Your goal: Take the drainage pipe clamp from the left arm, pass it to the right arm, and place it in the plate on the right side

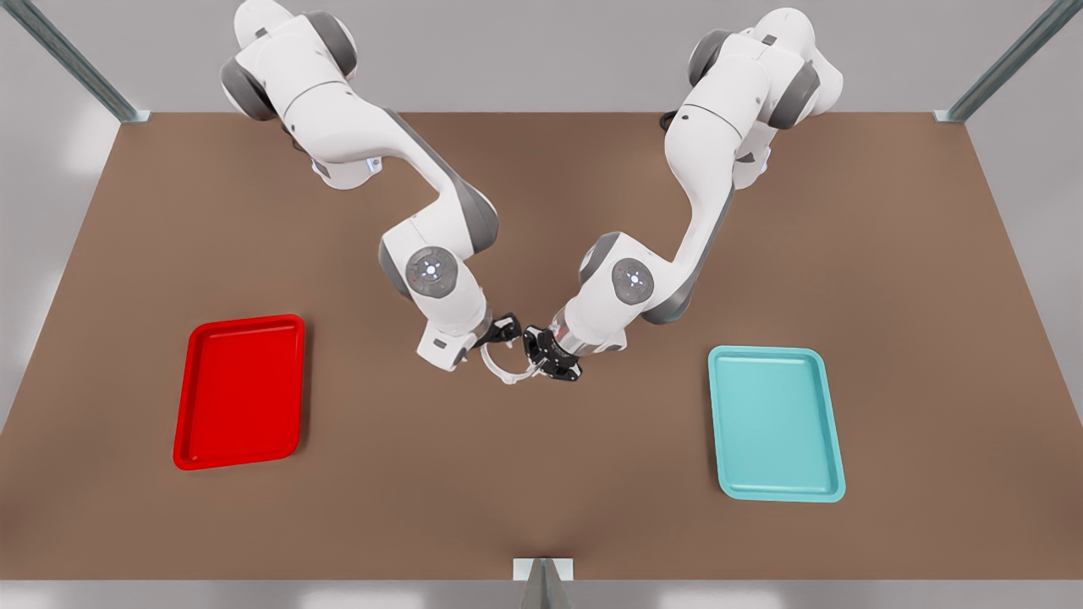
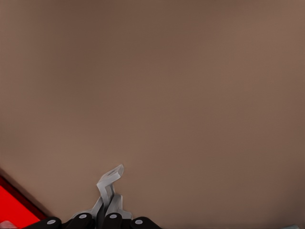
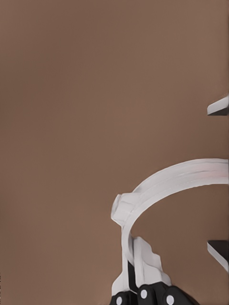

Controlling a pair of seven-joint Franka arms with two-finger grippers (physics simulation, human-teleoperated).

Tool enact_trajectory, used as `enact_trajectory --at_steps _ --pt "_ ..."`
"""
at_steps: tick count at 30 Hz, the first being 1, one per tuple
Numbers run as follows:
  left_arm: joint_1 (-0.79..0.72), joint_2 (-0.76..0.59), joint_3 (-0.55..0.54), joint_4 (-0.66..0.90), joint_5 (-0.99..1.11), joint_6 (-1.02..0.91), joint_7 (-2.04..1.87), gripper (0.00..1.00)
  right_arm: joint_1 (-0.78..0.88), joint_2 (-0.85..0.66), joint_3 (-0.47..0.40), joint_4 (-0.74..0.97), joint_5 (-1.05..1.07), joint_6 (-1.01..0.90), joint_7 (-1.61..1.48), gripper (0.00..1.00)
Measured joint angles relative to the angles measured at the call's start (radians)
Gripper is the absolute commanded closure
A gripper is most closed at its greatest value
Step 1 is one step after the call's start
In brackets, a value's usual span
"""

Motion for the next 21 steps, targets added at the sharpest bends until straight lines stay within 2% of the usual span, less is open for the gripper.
enact_trajectory --at_steps 5,6,7,8,11,13,14,15,21 --pt "0.001 0.000 -0.001 0.000 -0.002 0.004 0.000 0.79 -0.001 0.011 0.000 -0.005 -0.002 0.047 0.034 0.03" --pt "0.001 0.000 -0.001 0.000 -0.002 0.004 0.000 0.79 -0.001 0.012 0.000 -0.005 -0.006 0.053 0.040 0.13" --pt "0.001 0.000 -0.001 0.000 -0.002 0.004 0.000 0.79 -0.001 0.012 0.000 -0.005 -0.009 0.060 0.045 0.31" --pt "0.001 0.000 -0.001 0.000 -0.003 0.004 0.000 0.79 -0.002 0.013 0.000 -0.006 -0.010 0.065 0.049 0.41" --pt "0.001 0.000 -0.001 0.000 -0.003 0.005 0.000 0.79 -0.006 0.012 0.000 -0.010 -0.010 0.078 0.058 0.59" --pt "0.001 0.000 -0.001 0.000 -0.003 0.005 0.000 0.79 -0.009 0.012 0.000 -0.011 -0.011 0.084 0.065 0.76" --pt "0.001 0.000 -0.001 0.000 -0.003 0.005 0.000 0.52 -0.010 0.012 0.000 -0.011 -0.011 0.086 0.068 0.79" --pt "0.001 0.000 -0.001 0.000 0.000 0.006 0.000 0.00 -0.011 0.012 0.000 -0.011 -0.012 0.088 0.070 0.79" --pt "0.004 -0.023 0.002 0.001 0.051 -0.001 0.000 0.00 -0.026 0.005 0.000 -0.015 -0.013 0.094 0.084 0.79"
